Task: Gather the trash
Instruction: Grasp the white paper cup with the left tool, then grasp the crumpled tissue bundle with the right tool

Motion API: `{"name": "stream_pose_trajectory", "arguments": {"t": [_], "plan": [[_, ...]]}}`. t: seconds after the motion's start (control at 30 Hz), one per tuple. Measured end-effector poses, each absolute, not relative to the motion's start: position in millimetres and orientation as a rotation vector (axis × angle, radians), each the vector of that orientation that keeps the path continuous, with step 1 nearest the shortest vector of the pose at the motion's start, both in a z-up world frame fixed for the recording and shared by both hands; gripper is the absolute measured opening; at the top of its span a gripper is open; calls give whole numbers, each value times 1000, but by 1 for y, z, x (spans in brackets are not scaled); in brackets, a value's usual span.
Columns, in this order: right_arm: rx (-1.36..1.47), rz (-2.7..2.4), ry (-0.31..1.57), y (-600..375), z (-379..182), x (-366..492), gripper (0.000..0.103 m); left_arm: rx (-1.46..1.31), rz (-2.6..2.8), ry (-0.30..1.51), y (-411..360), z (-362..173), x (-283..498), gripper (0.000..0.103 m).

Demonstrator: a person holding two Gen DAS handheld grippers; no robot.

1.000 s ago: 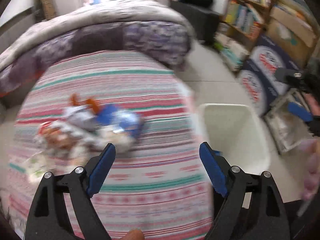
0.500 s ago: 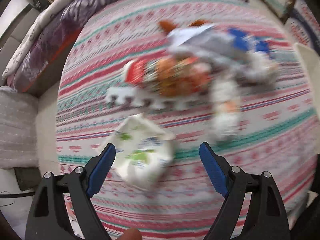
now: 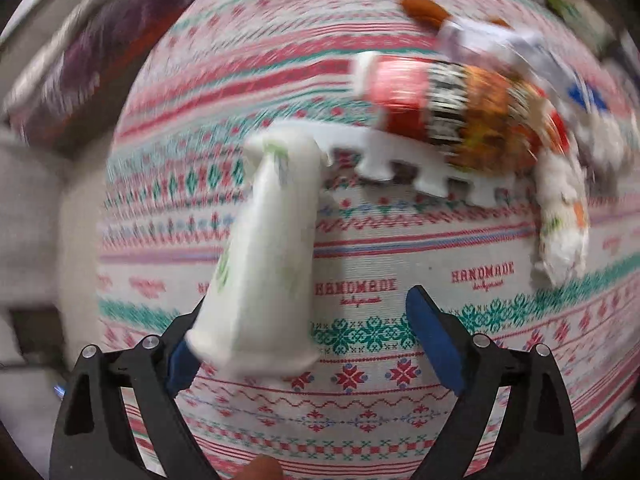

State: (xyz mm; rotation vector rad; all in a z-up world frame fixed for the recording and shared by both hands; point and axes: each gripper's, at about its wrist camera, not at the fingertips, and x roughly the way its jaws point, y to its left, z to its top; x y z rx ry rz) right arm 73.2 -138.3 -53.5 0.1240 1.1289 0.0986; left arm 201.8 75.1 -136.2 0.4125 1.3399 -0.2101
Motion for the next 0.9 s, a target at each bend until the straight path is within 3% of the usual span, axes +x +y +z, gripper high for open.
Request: {"name": "stream_pose_trajectory", "arguments": {"t": [0.17, 0.33, 0.67, 0.9], "plan": [[171, 110, 1172, -130, -63, 74, 96, 192, -182, 1389, 105, -126, 212, 39], [232, 153, 1200, -114, -72, 74, 96, 77, -178, 1394, 120, -113, 207, 35], [313, 159, 1200, -66, -87, 89, 94, -183, -98, 1153, 119, 1, 154, 35], [296, 91, 1224, -46, -110, 97, 82, -143, -6, 1001, 103, 16, 113, 36]]}}
